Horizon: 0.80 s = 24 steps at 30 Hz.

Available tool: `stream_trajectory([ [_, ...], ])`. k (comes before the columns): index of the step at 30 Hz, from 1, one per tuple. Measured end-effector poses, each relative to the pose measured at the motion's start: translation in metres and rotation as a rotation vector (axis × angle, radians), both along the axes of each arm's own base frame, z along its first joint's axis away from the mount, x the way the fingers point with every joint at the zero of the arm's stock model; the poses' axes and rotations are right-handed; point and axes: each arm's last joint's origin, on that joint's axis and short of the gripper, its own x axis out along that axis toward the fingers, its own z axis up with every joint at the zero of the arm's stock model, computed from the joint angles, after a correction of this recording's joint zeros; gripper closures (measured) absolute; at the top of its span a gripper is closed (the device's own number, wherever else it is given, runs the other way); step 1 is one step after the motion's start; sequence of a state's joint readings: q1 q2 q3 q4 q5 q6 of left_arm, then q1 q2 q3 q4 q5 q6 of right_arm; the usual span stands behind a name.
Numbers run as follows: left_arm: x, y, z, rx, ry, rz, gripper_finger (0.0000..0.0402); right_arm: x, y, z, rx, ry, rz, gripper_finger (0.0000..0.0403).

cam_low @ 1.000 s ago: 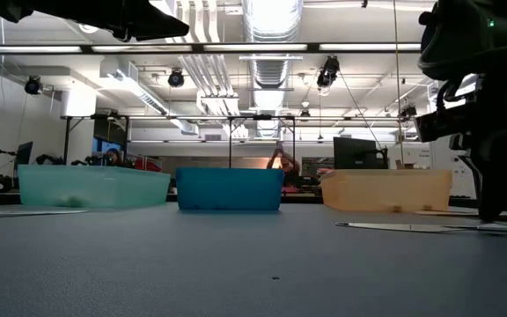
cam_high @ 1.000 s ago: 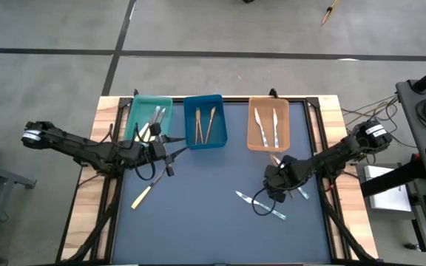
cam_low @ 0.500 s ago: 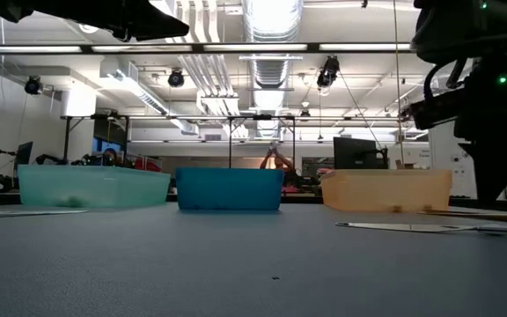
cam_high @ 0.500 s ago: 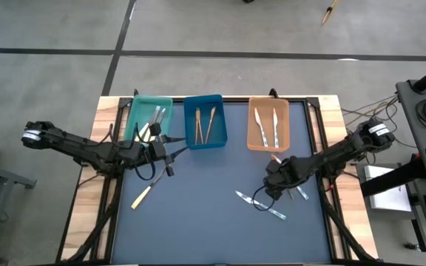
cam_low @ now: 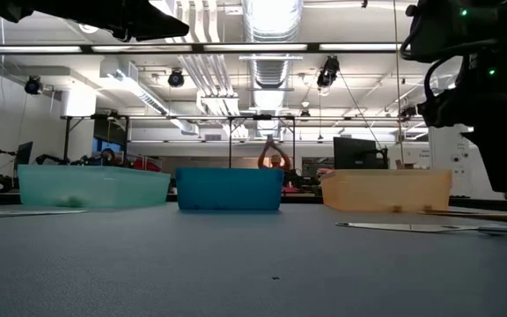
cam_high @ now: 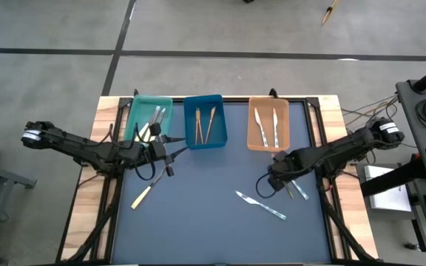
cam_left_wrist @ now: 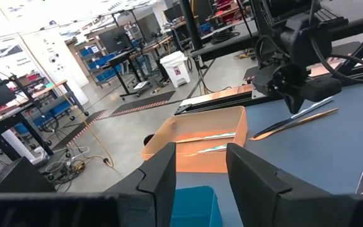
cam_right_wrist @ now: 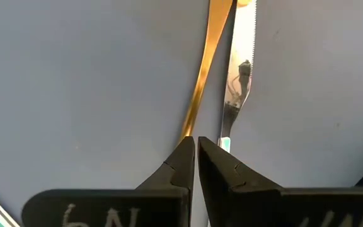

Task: Sort silverware by color (type)
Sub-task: Put the gold table knife into the blue bin

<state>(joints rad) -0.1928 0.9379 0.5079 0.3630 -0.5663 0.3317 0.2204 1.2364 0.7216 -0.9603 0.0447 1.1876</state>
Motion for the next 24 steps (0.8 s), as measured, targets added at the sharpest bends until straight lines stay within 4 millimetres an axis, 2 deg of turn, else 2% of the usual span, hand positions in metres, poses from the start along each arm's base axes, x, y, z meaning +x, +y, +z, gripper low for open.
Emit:
stream_trajectory([
  [9, 0.000, 0.000, 0.000, 0.000, 0.000, 0.000, 0.0280, 0.001, 0.001, -0.006, 0.027, 0.030, -0.021, 0.0382],
  [12, 0.000, 0.000, 0.000, 0.000, 0.000, 0.000, 0.0280, 0.001, 0.002, -0.007, 0.039, 0.036, -0.041, 0.0354],
  [19, 0.000, 0.000, 0.000, 0.000, 0.000, 0.000, 0.0280, 0.000, 0.002, -0.009, 0.037, 0.034, -0.069, 0.0257],
  [24, 0.000, 0.000, 0.000, 0.000, 0.000, 0.000, 0.0280, 0.002, 0.001, -0.011, 0.016, 0.005, -0.069, 0.0226],
])
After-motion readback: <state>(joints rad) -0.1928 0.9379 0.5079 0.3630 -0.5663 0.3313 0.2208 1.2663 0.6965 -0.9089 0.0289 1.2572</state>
